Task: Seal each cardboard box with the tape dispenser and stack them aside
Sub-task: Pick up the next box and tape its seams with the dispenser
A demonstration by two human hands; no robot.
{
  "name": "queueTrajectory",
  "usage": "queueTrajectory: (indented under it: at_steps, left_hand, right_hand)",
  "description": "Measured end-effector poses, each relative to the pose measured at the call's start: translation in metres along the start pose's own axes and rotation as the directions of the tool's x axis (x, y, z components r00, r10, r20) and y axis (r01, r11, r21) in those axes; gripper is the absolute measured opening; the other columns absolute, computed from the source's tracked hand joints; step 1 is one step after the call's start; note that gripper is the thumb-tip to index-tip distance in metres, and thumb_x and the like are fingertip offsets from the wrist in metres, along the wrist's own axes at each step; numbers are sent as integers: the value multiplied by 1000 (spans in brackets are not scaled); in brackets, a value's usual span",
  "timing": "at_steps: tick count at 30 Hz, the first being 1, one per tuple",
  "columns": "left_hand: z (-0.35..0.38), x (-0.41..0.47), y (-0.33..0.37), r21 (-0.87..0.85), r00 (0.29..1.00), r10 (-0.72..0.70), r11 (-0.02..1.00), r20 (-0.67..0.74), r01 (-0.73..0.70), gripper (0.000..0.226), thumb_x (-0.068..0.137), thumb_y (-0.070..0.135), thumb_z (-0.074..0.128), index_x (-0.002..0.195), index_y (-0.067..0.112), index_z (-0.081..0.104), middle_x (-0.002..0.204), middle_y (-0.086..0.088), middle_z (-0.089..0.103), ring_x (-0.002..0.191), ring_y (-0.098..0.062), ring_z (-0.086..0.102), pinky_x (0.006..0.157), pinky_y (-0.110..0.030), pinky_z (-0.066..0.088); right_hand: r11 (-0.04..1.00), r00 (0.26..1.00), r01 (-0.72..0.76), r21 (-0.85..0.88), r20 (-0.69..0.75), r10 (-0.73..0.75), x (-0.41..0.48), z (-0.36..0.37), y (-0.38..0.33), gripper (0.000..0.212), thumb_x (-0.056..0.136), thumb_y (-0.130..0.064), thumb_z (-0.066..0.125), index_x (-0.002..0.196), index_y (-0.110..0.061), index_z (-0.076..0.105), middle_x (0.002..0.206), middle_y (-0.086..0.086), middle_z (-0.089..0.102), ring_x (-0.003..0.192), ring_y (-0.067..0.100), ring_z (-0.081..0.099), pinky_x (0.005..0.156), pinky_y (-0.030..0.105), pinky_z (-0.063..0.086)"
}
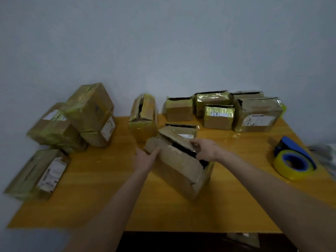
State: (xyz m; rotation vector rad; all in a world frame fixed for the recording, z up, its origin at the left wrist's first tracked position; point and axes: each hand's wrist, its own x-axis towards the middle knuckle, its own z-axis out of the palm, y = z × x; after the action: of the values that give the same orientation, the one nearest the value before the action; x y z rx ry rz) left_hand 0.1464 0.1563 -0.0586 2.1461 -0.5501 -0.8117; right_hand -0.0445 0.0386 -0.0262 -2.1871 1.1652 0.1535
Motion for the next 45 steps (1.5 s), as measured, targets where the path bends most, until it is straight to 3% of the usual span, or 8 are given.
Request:
queueTrajectory:
  at_steps: [7, 14, 18, 22, 26, 35, 39, 45]
  left_hand:
    - [54, -12, 20, 54, 927, 298, 947, 228, -318, 74, 88, 41, 64, 150, 33, 23, 146, -3, 41, 131, -25, 40, 89, -29, 37]
    - [124, -25, 39, 54, 927, 340, 934, 160, -352, 65, 92, 28, 62, 148, 20, 31, 142, -3, 47, 127, -26, 46, 95, -35, 43]
    - [140, -16, 58, 11, 931, 321, 945, 175, -327, 63, 91, 30, 63, 145, 13, 37, 139, -8, 49, 125, -30, 47, 93, -36, 42]
    - [138, 1, 71, -67, 953, 265, 964, 144, -258, 60, 91, 29, 63, 143, 11, 39, 138, -12, 49, 122, -32, 49, 98, -43, 45]
    - [134, 8, 77, -143, 964, 234, 966, 128, -215, 59, 91, 31, 62, 142, 13, 38, 137, -12, 46, 120, -29, 48, 90, -39, 46]
    - [183, -44, 70, -105, 970, 243, 965, 1, -242, 72, 92, 56, 47, 152, 28, 20, 150, -4, 37, 134, -27, 38, 100, -39, 39]
    - [195, -59, 66, 162, 939, 333, 934, -79, -318, 61, 95, 51, 46, 149, 29, 28, 122, -2, 56, 98, -17, 54, 68, -20, 42]
    - [187, -55, 58, 190, 943, 329, 930, -44, -315, 56, 93, 36, 58, 143, 26, 35, 139, -7, 48, 116, -23, 52, 78, -29, 46]
  right_hand:
    - [926, 1000, -6, 377, -3, 8, -24, -42, 63, 60, 87, -24, 69, 142, -28, 45, 147, 6, 42, 130, 21, 42, 98, 31, 35]
    - [648, 819, -561, 515, 231, 525, -69, -62, 136, 90, 86, -63, 53, 152, -12, 21, 144, 27, 40, 107, 45, 60, 81, 52, 54]
    - [619, 876, -419, 664, 115, 469, -71, -51, 146, 69, 88, -60, 54, 131, -7, 49, 104, 10, 62, 88, 26, 65, 68, 35, 59]
    - [587, 911, -235, 775, -35, 411, -48, -48, 145, 68, 90, -52, 58, 141, -13, 39, 117, 1, 54, 99, 19, 58, 73, 30, 54]
    - [617, 941, -117, 778, -112, 319, -18, -44, 146, 70, 89, -51, 58, 145, -14, 39, 142, 10, 48, 122, 27, 50, 98, 37, 46]
    - [911, 956, -155, 381, -176, 236, -15, -92, 214, 66, 96, -61, 29, 142, -16, 41, 132, 11, 54, 111, 30, 55, 90, 45, 50]
    - [942, 953, -214, 259, -154, 259, -20, -87, 230, 68, 93, -68, 26, 117, -10, 54, 98, 6, 65, 85, 23, 63, 70, 38, 55]
    - [948, 954, -220, 228, -153, 258, -22, -73, 228, 54, 93, -65, 33, 90, -14, 50, 80, 2, 62, 73, 20, 62, 72, 38, 55]
